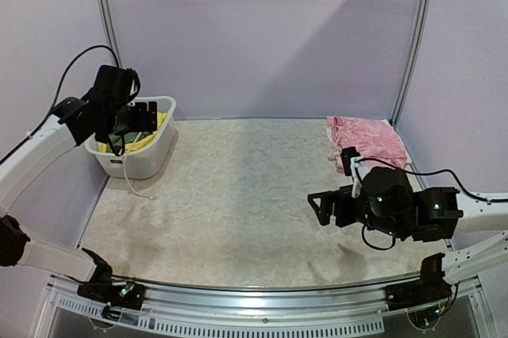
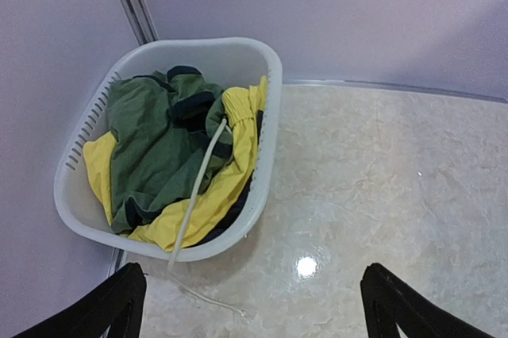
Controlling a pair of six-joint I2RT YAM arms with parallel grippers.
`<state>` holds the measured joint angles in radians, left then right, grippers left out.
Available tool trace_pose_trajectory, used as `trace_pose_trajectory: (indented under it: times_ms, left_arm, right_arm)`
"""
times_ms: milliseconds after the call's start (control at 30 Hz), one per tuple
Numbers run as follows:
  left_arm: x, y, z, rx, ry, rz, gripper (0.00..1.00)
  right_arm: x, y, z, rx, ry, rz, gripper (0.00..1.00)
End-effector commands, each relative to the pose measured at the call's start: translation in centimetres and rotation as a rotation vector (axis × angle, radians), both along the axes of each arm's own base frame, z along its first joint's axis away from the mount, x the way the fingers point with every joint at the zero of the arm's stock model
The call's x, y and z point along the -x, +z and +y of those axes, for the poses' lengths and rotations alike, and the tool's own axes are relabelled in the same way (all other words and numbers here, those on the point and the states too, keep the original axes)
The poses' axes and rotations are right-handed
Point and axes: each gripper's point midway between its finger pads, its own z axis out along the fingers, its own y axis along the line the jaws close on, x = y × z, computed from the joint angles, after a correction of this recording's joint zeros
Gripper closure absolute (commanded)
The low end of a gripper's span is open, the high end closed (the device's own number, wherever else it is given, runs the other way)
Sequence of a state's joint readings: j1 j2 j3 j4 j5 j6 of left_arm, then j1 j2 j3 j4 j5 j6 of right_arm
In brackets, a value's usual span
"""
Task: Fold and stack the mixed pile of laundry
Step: Pick up the crumpled tank top and place it in the bin.
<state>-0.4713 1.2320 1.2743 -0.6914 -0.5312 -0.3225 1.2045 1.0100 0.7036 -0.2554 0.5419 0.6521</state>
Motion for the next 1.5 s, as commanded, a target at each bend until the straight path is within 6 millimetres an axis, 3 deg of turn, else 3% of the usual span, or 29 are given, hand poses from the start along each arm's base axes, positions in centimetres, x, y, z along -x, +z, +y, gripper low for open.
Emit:
trace_pose_trajectory:
  times_ms: [0,433,633,967,1200,1467]
  left_arm:
    - [-1.9,-0.3,1.6,0.014,0.067,0.015,0.05]
    - [-8.6,-2.9,6.0,0.109,0.194,0.062,0.21]
    - [-12.3,-5.1,8.4,0.18,0.205,0.093,0.26]
    - [-18.4,-7.0,10.0,0.281,0.158,0.081,0.32]
    - [-21.9,-10.6,13.5,0.288,0.209,0.127,0.38]
    - [-24.9,-14.6,14.2,0.362,0.145,0.185,0.41]
  right_arm:
    - [0.4,-0.8,-0.3,-0.008,-0.011,0.029,0.01]
    - [1.1,-3.0,0.1,-0.04,0.011,0.088,0.01]
    - [1.3,-4.0,0.3,-0.044,0.014,0.117,0.01]
    - [1.6,-5.0,0.9,-0.037,0.034,0.143,0.01]
    - [1.6,-5.3,0.8,-0.025,0.026,0.151,0.01]
    - [1.4,-5.2,0.9,-0.006,0.019,0.15,0.01]
